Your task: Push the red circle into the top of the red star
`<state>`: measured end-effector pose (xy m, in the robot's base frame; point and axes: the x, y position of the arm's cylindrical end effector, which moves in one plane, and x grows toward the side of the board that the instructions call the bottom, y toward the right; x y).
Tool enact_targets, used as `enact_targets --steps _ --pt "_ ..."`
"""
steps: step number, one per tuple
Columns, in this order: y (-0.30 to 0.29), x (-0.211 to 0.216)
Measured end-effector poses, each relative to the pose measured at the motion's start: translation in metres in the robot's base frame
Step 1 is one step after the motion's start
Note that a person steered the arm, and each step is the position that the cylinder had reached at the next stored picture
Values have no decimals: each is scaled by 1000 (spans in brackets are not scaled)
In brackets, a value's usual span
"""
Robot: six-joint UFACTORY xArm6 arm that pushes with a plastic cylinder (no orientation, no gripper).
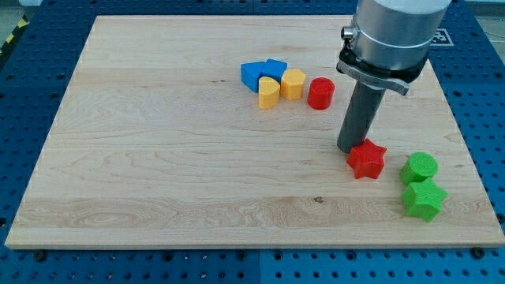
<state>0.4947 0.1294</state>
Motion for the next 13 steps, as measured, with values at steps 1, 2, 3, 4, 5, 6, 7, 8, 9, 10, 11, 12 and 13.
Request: enact_targets --steps 1,2,3,4,5,6,7,8,9,10,11,12,13 --pt "0 3" --pt "0 14" --pt "4 20" --pt "4 20" --pt "4 20" --pt "4 26" --pt "4 28" --pt "4 31" --pt "6 41" --pt "12 41" --pt "19 41" --pt "20 43" --pt "20 32"
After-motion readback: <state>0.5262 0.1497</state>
